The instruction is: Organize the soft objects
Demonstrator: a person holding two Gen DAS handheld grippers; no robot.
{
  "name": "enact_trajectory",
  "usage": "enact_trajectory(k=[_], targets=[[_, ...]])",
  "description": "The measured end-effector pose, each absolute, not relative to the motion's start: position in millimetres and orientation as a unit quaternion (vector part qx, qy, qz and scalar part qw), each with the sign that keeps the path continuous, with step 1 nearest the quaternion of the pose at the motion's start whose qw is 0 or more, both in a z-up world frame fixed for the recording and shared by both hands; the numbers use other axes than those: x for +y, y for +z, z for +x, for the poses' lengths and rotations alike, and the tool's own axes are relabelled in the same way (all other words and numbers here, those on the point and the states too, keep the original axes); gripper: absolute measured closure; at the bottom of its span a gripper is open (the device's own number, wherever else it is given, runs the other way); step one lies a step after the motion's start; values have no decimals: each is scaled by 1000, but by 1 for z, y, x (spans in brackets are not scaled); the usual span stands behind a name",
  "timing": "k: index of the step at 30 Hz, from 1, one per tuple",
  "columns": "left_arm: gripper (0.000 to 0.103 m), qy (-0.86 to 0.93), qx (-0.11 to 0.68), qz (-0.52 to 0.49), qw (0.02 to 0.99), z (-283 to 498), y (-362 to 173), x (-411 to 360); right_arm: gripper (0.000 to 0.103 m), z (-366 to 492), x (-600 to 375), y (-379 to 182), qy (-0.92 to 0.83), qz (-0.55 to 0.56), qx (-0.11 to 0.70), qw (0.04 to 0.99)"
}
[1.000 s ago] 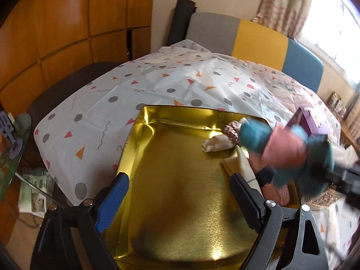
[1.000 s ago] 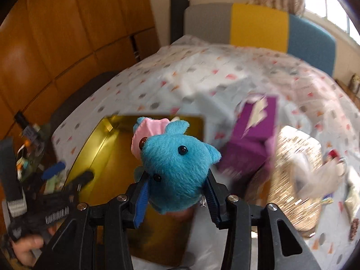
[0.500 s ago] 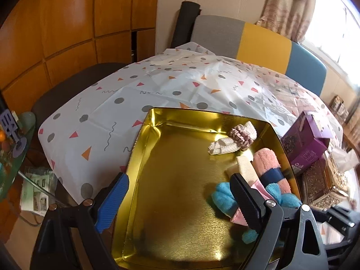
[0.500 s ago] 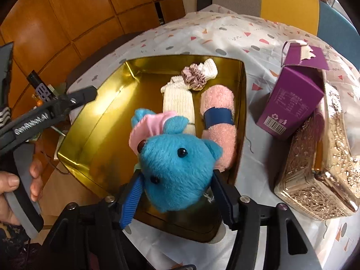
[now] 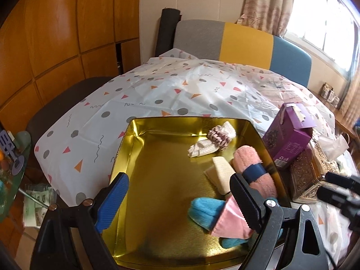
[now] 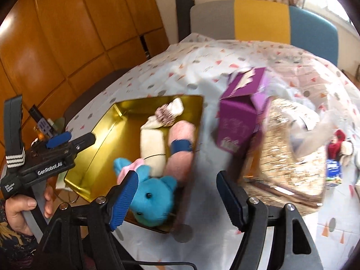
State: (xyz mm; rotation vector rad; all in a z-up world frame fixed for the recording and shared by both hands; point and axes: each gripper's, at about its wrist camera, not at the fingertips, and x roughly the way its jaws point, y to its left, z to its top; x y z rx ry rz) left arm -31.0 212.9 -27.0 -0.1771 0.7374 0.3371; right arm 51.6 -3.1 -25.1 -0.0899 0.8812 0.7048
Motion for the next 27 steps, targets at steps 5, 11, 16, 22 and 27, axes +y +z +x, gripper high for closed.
enact_trajectory(k=[5, 11, 16, 22, 27], targets=[[11, 152, 361, -74, 917, -28, -24, 201, 30, 59, -32, -10, 306, -31, 394, 866], [11, 143, 368, -62, 917, -24, -26, 188, 30, 72, -73, -1, 263, 0, 383, 885], [11, 130, 366, -46, 920, -23, -24, 175, 30, 82, -108, 3, 222, 20, 376, 899], [11, 113, 366, -30, 923, -19, -20, 161, 30, 95, -156, 6, 165, 34, 369, 914], [11, 105, 371, -21, 923, -15, -19, 151, 30, 108, -203, 2, 102, 47, 366, 924]])
